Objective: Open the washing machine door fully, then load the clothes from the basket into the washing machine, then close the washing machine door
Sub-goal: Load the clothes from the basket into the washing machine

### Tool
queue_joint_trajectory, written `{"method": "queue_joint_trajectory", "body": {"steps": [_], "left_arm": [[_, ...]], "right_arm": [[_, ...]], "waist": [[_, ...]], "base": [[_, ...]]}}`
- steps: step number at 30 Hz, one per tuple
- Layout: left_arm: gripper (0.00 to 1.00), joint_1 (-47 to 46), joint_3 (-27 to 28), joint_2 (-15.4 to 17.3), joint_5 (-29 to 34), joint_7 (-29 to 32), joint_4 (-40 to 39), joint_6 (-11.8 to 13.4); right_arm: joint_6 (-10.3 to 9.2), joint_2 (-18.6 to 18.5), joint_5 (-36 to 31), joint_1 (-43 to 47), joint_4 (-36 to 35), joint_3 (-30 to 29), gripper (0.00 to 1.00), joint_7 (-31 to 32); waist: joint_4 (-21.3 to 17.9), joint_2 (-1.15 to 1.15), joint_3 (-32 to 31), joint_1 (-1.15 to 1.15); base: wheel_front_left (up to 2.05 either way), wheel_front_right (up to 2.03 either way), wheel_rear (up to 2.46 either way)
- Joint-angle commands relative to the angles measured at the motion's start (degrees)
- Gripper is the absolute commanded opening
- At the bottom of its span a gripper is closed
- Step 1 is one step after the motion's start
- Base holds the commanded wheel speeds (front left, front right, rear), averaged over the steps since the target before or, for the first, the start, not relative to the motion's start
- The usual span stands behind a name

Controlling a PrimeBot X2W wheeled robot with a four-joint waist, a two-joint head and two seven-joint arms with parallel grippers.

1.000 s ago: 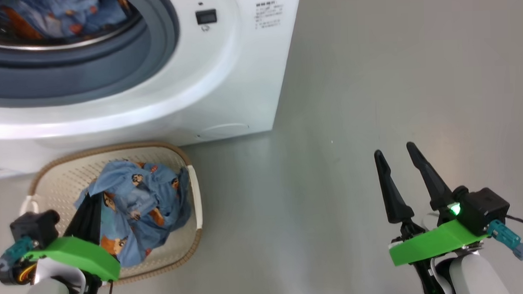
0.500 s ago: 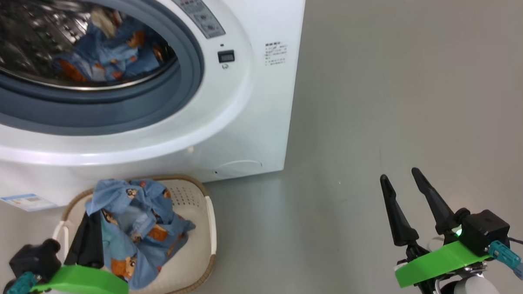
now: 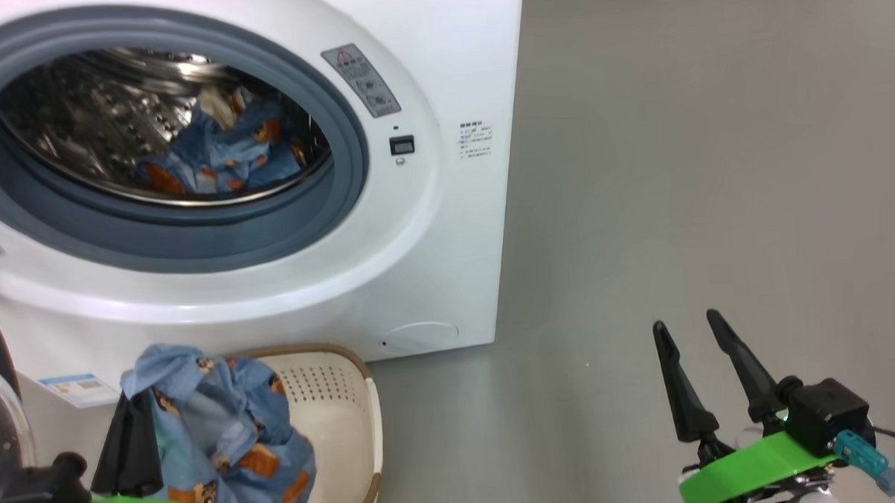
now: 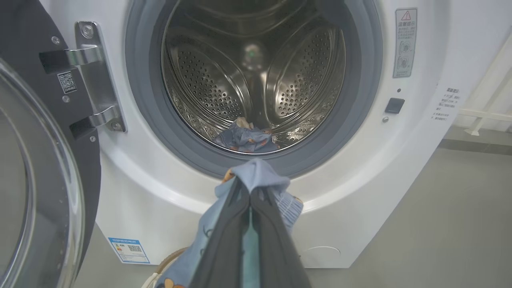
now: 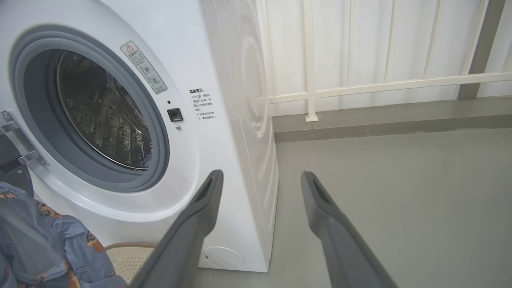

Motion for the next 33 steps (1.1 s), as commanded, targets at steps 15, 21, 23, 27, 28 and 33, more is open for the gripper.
{"method": "queue_joint_trajectory", "body": {"steps": [15, 21, 23, 27, 28, 33], "left_arm": [[0.00, 5.72, 4.37, -2.12, 2.77, -0.42, -5.59, -0.27], [0.00, 6.62, 4.64, -2.68, 2.74, -0.42, -5.23, -0.03], [0.00, 6.77, 4.71, -2.78, 2.75, -0.42, -5.16, -0.06], [0.00, 6.72, 4.78, -2.90, 2.74, -0.42, -5.01, -0.15], [0.00, 6.63, 4.75, -2.93, 2.77, -0.42, -4.94, -0.17], [0.00, 5.76, 4.69, -3.05, 2.25, -0.42, -4.43, -0.19]], "right_arm": [[0.35, -0.07, -0.42, 2.30, -1.25, 1.69, 1.00, -0.27], [0.35, -0.07, -0.36, 2.52, -0.88, 2.24, 1.00, -0.27], [0.35, -0.07, -0.40, 2.59, -0.88, 2.27, 1.00, -0.27], [0.35, -0.07, -0.52, 2.74, -0.90, 2.30, 1.00, -0.27], [0.35, -0.07, -0.56, 2.79, -0.91, 2.31, 1.00, -0.27], [0.35, -0.07, -0.50, 2.59, -0.97, 2.68, 1.00, -0.27]], "waist": [[0.39, 0.00, -5.34, 0.00], [0.39, 0.00, -6.02, 0.00], [0.46, 0.00, -6.10, 0.00], [0.55, 0.00, -6.13, 0.00], [0.56, 0.00, -6.09, 0.00], [0.19, 0.00, -5.10, 0.00]], "base": [[0.00, 0.00, 0.00], [0.00, 0.00, 0.00], [0.00, 0.00, 0.00], [0.00, 0.00, 0.00], [0.00, 0.00, 0.00], [0.00, 0.00, 0.00]]}}
